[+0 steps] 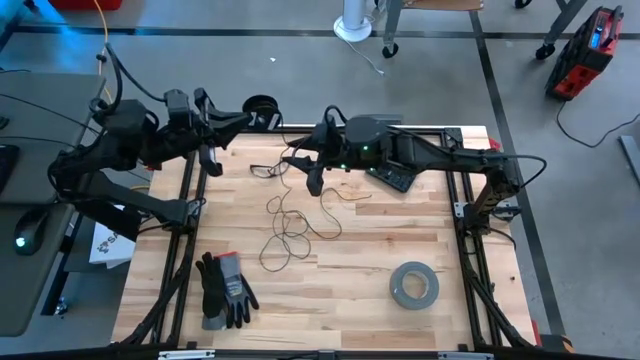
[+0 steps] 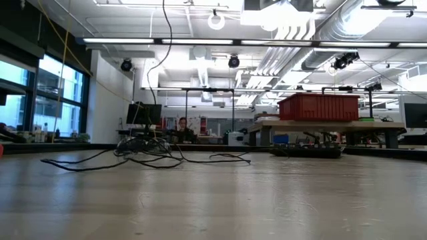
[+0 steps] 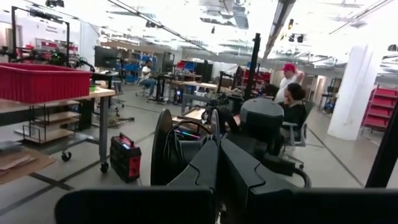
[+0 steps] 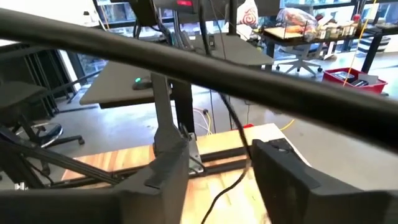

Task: Coil cords
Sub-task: Coil the black wire on the black spool

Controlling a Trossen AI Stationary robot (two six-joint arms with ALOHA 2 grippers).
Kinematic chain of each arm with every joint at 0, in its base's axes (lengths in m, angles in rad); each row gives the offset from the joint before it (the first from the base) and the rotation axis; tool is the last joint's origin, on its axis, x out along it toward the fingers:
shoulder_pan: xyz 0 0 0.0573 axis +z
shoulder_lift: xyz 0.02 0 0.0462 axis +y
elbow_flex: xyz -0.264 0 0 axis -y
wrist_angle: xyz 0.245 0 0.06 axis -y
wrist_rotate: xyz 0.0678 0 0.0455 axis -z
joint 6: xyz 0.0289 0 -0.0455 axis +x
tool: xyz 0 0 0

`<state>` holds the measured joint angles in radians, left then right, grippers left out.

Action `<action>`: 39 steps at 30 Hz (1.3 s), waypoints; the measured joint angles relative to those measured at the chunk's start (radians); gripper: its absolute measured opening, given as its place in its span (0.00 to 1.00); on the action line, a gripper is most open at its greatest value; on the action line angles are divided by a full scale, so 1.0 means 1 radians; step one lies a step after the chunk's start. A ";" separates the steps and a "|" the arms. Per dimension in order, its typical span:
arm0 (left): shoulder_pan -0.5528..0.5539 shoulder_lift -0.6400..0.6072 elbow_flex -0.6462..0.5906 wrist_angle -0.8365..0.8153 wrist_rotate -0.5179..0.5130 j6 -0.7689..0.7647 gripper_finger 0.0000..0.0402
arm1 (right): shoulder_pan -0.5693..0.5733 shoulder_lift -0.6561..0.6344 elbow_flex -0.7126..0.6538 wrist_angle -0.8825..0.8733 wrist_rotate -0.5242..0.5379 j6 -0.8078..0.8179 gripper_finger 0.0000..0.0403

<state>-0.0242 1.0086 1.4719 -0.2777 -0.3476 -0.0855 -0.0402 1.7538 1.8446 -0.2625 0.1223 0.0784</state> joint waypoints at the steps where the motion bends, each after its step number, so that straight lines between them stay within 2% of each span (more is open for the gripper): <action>1: 0.000 0.000 0.000 0.002 -0.002 0.000 0.00 | 0.000 0.000 0.000 -0.001 0.000 0.000 0.38; 7: 0.000 -0.001 0.000 0.029 -0.002 0.000 0.00 | 0.000 0.000 0.000 0.002 0.000 -0.018 0.22; 13: 0.000 0.000 0.000 0.041 -0.002 0.009 0.00 | 0.000 0.000 0.000 0.003 0.000 -0.036 0.13; 18: 0.000 -0.001 0.000 0.045 -0.003 0.009 0.00 | 0.007 0.000 0.000 0.003 -0.001 -0.060 0.02; 22: 0.000 0.000 0.000 0.056 0.026 -0.053 0.00 | 0.021 0.000 0.000 0.022 -0.003 -0.053 0.00; 28: 0.000 0.035 0.000 0.166 0.204 -0.226 0.00 | 0.050 0.047 0.000 0.194 -0.046 -0.059 0.00; 33: 0.001 0.052 0.001 0.234 0.255 -0.408 0.00 | 0.060 0.076 0.000 0.332 -0.048 -0.060 0.00; 39: 0.000 0.072 0.000 0.216 0.300 -0.608 0.00 | 0.061 0.095 0.000 0.453 -0.073 -0.068 0.00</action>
<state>-0.0238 1.0802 1.4723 -0.0615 -0.0471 -0.6938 0.0208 1.8491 1.8446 0.1904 0.0495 0.0101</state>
